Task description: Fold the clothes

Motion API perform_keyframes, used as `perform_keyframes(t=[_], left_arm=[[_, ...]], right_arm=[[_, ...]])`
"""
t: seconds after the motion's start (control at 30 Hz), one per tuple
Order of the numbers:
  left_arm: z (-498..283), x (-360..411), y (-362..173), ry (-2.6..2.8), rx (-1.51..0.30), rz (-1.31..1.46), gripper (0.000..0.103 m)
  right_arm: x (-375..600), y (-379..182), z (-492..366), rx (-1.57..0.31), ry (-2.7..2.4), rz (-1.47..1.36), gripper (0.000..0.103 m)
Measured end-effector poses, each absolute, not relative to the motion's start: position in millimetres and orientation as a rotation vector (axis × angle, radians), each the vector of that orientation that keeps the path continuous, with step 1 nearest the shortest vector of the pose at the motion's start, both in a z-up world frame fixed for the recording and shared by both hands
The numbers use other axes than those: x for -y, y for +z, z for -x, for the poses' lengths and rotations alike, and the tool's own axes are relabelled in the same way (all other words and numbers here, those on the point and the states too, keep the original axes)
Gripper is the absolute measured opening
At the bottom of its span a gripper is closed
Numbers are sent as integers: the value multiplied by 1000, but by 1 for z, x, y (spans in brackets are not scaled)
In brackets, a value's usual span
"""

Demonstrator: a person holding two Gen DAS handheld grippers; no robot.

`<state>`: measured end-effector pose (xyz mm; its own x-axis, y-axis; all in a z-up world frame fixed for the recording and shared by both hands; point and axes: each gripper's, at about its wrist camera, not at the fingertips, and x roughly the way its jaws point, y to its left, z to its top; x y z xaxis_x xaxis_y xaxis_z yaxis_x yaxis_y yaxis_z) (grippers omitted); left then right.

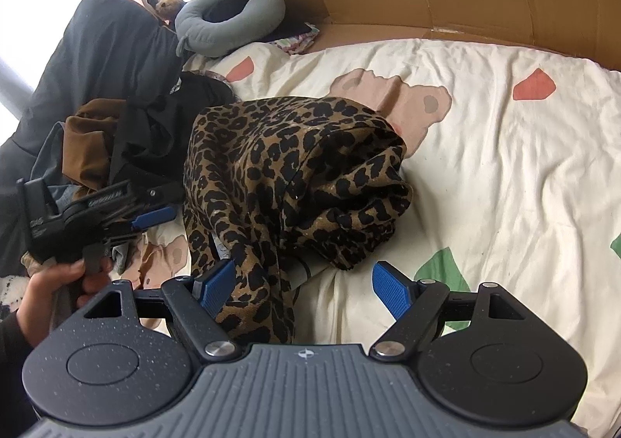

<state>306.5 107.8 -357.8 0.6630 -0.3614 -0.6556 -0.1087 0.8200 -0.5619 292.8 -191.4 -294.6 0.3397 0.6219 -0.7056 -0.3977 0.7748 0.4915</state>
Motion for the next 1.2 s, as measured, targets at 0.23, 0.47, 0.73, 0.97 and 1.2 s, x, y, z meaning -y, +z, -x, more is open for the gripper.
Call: perform_keyframes(t=[0.23, 0.47, 0.73, 0.97, 1.2], left_arm=[[-323, -124, -378, -115, -825, 751, 81], [-331, -129, -395, -140, -822, 876, 8], [-318, -106, -363, -220, -742, 796, 3], [-306, -50, -333, -409, -740, 654, 2], [-291, 0, -324, -551, -768, 556, 2]], right_arm=[[188, -295, -293, -1028, 677, -243, 81], [184, -292, -293, -1014, 682, -228, 81], [186, -290, -296, -1009, 666, -244, 81], [191, -280, -297, -987, 672, -252, 81], [199, -268, -298, -971, 666, -268, 81]])
